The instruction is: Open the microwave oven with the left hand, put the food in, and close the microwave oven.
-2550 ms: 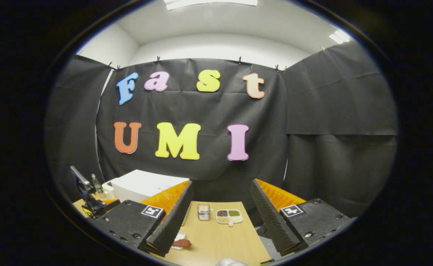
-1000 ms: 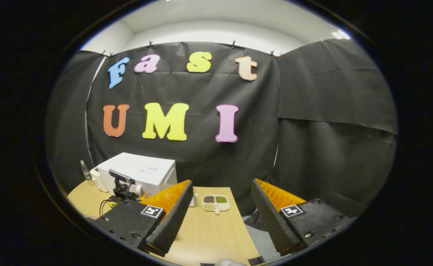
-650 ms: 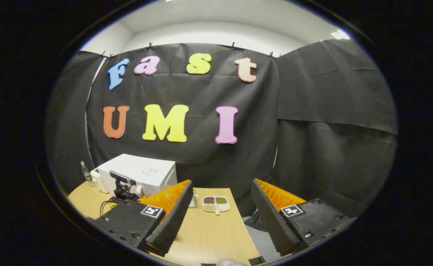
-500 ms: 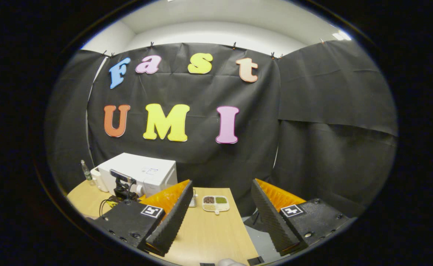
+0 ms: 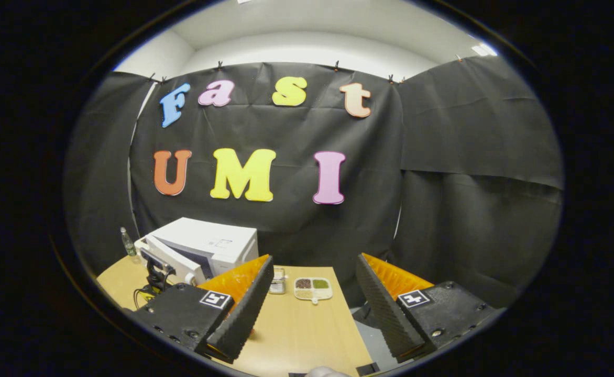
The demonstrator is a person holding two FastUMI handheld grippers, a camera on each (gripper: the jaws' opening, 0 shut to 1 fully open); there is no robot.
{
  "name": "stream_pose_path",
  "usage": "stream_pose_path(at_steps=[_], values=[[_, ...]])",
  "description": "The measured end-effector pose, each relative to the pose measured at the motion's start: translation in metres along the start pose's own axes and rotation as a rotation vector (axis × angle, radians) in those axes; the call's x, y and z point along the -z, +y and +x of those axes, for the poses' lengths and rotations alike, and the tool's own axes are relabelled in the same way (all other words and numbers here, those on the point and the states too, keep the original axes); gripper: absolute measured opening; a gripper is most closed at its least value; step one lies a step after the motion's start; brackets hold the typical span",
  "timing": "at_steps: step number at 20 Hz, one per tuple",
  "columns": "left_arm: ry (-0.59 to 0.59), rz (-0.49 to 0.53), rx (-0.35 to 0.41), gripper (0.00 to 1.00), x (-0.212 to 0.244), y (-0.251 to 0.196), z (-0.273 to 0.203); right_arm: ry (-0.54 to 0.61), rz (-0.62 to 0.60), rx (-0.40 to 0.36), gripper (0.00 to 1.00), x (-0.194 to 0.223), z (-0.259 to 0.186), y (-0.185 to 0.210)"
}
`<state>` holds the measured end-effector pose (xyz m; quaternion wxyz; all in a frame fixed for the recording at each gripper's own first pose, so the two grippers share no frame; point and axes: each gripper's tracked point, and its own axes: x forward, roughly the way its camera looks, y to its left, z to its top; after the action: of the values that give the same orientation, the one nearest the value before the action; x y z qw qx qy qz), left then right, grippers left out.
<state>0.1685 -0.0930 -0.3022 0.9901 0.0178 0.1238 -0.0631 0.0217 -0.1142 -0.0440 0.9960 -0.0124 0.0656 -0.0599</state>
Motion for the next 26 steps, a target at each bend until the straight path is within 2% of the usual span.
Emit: stream_pose_path(at_steps=[1, 3, 4, 5, 7, 8, 13, 17, 21, 22, 23, 26], values=[[-0.007, 0.021, 0.002, 0.15, 0.001, 0.003, -0.007, -0.001, 0.006, -0.009, 0.92, 0.000, -0.002, 0.003], [-0.005, 0.061, -0.028, 0.23, 0.001, 0.013, -0.012, -0.004, 0.005, -0.018, 0.92, 0.000, -0.009, 0.007], [-0.004, 0.079, -0.067, 0.29, 0.001, 0.025, -0.016, -0.007, -0.001, -0.015, 0.92, 0.001, -0.012, 0.007], [0.004, 0.077, -0.095, 0.44, 0.002, 0.035, -0.016, -0.008, -0.003, -0.017, 0.92, 0.001, -0.015, 0.007], [0.022, 0.005, -0.081, 0.95, 0.006, 0.036, -0.019, -0.009, -0.003, -0.017, 0.92, 0.001, -0.020, 0.008], [0.032, -0.019, -0.073, 0.96, 0.007, 0.036, -0.020, -0.011, -0.002, -0.014, 0.92, 0.002, -0.021, 0.007], [0.016, 0.000, -0.089, 0.97, 0.004, 0.042, -0.035, -0.008, 0.000, -0.023, 0.91, 0.002, -0.027, 0.012], [0.018, -0.010, -0.104, 0.96, 0.004, 0.054, -0.057, -0.002, -0.002, -0.057, 0.92, 0.005, -0.028, 0.026], [0.044, -0.061, -0.136, 0.97, 0.015, 0.078, -0.092, 0.002, 0.009, -0.112, 0.92, 0.009, -0.030, 0.049], [0.046, -0.063, -0.148, 0.97, 0.017, 0.085, -0.102, 0.004, 0.011, -0.127, 1.00, 0.010, -0.031, 0.055], [0.045, -0.057, -0.162, 0.96, 0.017, 0.093, -0.112, 0.008, 0.012, -0.141, 0.92, 0.012, -0.031, 0.062], [0.047, -0.028, -0.200, 0.96, 0.022, 0.117, -0.139, 0.017, 0.020, -0.188, 0.92, 0.017, -0.035, 0.082]])
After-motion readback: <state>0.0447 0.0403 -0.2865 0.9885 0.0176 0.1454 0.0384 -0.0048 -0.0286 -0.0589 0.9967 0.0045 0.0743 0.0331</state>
